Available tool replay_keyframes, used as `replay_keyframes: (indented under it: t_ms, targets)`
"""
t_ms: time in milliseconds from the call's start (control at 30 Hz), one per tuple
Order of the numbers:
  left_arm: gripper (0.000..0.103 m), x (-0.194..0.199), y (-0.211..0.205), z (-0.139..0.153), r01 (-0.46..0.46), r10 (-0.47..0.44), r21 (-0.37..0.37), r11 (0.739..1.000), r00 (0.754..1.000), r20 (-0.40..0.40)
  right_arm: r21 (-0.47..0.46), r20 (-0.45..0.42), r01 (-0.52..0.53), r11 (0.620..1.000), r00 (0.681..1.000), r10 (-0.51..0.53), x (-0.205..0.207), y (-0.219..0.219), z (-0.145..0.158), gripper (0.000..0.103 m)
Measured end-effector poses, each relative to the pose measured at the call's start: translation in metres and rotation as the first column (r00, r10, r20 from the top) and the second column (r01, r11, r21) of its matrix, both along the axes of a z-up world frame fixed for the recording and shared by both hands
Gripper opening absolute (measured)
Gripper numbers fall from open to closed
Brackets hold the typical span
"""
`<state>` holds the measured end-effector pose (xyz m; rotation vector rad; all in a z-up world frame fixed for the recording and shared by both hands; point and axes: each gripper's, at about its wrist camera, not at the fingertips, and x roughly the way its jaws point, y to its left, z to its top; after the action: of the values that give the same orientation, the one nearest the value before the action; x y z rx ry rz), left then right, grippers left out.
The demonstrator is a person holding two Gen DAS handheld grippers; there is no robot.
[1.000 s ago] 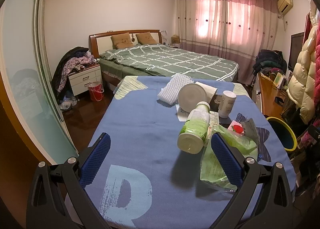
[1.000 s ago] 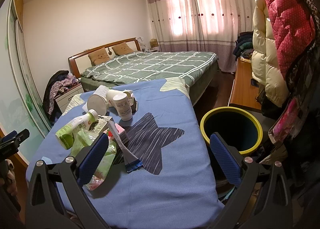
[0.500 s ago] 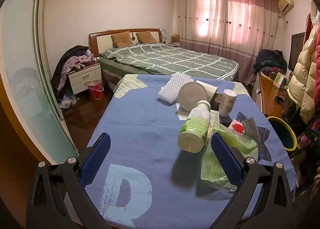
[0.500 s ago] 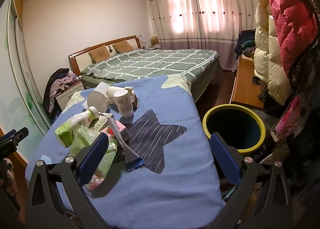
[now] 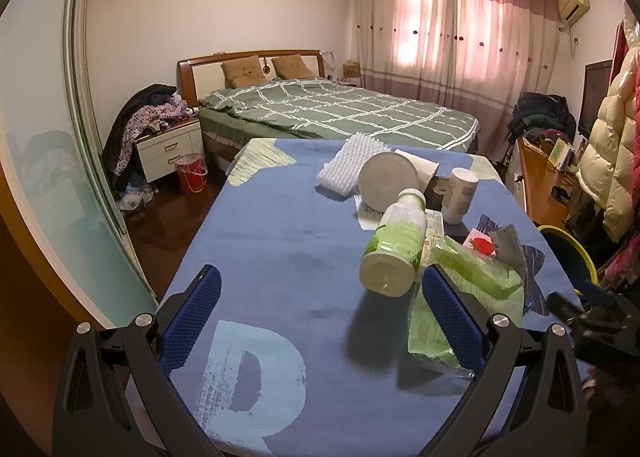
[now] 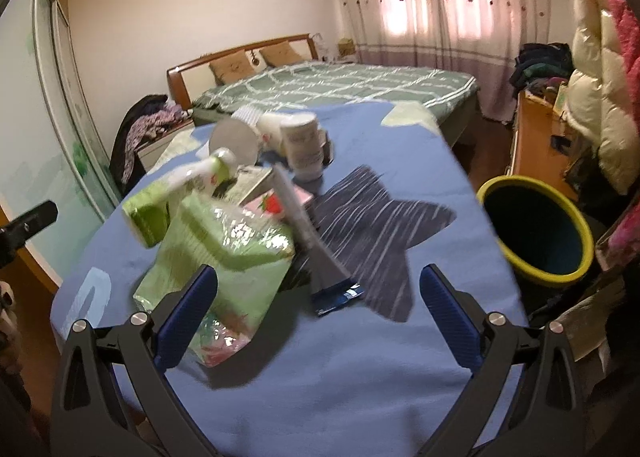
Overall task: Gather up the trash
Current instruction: 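Grasp the green plastic bag with the right gripper and lift it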
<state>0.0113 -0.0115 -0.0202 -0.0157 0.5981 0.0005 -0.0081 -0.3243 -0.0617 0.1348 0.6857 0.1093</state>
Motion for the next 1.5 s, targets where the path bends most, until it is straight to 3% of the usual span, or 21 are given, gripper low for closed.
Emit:
replay_keyframes:
  t_ms: [133, 300, 400, 467, 633, 1000, 1033, 1067, 1133, 1367, 1400, 1467, 1500]
  targets:
    - [0.099, 0.001, -0.001, -0.002, 0.005, -0.005, 0.000, 1.000, 1.000, -0.008, 0.015, -0.049, -0.037, 0.999, 0.998, 0.038, 0.009, 0.012, -0.016, 0.076]
    - [0.099, 0.004, -0.001, -0.004, 0.009, -0.009, 0.000, 1.000, 1.000, -0.017, 0.032, -0.100, -0.070, 0.997, 0.992, 0.073, 0.017, 0.024, -0.032, 0.068]
    - [0.099, 0.006, -0.001, -0.006, 0.009, -0.009, -0.002, 1.000, 1.000, -0.022, 0.055, -0.127, -0.093, 0.994, 0.987, 0.100, 0.020, 0.027, -0.038, 0.055]
    - [0.099, 0.007, 0.000, -0.007, 0.010, -0.010, -0.003, 1.000, 1.000, -0.024, 0.085, -0.141, -0.115, 0.990, 0.982, 0.126, 0.019, 0.027, -0.040, 0.036]
    - [0.099, 0.008, 0.000, -0.008, 0.011, -0.011, -0.003, 1.000, 1.000, -0.026, 0.118, -0.123, -0.134, 0.984, 0.981, 0.149, 0.013, 0.025, -0.035, 0.004]
    - [0.099, 0.010, -0.002, -0.009, 0.016, -0.016, 0.001, 1.000, 1.000, -0.022, 0.108, -0.043, -0.145, 0.984, 0.988, 0.150, 0.003, 0.023, -0.013, 0.003]
    - [0.099, 0.010, -0.002, -0.009, 0.015, -0.015, 0.002, 1.000, 1.000, -0.023, 0.109, -0.052, -0.145, 0.983, 0.987, 0.151, 0.005, 0.023, -0.014, 0.016]
    - [0.099, 0.010, -0.002, -0.009, 0.015, -0.015, 0.002, 1.000, 1.000, -0.024, 0.119, -0.057, -0.143, 0.982, 0.987, 0.151, 0.005, 0.022, -0.015, 0.042]
    - [0.099, 0.008, -0.003, -0.009, 0.018, -0.018, 0.003, 1.000, 1.000, -0.023, 0.124, -0.056, -0.134, 0.983, 0.988, 0.142, 0.006, 0.022, -0.017, 0.062]
    - [0.099, 0.008, -0.007, -0.010, 0.025, -0.025, 0.006, 1.000, 0.999, -0.026, 0.181, -0.124, -0.176, 0.968, 0.972, 0.200, 0.020, 0.030, -0.029, 0.062]
    - [0.099, 0.008, -0.008, -0.010, 0.026, -0.026, 0.007, 1.000, 0.999, -0.027, 0.199, -0.135, -0.185, 0.963, 0.968, 0.213, 0.022, 0.031, -0.032, 0.055]
    - [0.099, 0.008, -0.008, -0.010, 0.026, -0.025, 0.006, 1.000, 0.999, -0.027, 0.219, -0.154, -0.201, 0.955, 0.959, 0.238, 0.023, 0.033, -0.035, 0.009]
    - [0.099, 0.008, -0.008, -0.010, 0.026, -0.026, 0.006, 1.000, 0.999, -0.027, 0.229, -0.156, -0.205, 0.952, 0.957, 0.244, 0.023, 0.033, -0.035, 0.005]
